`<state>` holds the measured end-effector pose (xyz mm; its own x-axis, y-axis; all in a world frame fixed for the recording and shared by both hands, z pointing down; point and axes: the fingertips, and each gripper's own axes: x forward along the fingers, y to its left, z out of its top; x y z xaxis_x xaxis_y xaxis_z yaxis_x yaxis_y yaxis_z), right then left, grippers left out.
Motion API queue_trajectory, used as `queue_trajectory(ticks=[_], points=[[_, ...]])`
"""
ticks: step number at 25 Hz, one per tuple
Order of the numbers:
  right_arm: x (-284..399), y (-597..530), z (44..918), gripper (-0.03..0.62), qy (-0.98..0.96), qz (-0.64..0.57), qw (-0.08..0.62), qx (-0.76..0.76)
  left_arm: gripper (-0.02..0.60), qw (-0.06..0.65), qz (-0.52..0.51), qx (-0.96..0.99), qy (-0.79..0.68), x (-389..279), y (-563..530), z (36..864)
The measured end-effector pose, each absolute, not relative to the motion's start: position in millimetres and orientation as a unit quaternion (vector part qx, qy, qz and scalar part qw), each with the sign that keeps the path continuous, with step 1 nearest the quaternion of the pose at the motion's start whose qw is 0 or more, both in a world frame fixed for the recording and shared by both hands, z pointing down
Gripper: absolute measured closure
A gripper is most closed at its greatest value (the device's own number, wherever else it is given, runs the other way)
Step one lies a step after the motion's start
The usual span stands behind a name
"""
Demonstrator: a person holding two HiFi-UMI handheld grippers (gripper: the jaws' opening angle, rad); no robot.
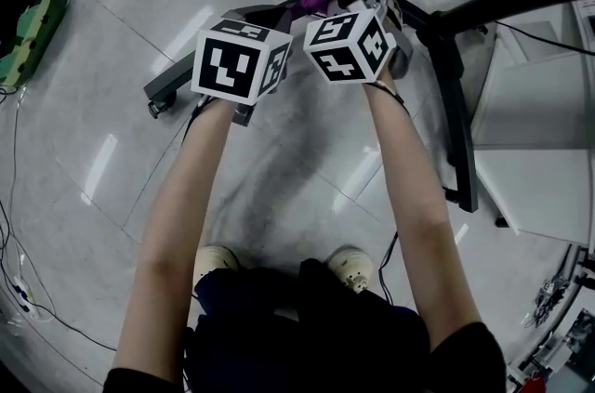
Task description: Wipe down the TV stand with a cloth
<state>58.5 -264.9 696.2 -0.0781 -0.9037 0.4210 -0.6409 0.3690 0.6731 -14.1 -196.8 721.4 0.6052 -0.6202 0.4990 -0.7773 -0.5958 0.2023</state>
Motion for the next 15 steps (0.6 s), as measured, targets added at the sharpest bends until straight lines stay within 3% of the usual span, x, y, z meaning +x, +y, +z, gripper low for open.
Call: queue_trajectory(ticks=[15], points=[[102, -258, 710, 0.496, -0.689, -0.196, 0.456, 0.529, 0.575, 0.204, 0.200, 0.883, -0.373, 31, -196, 726]])
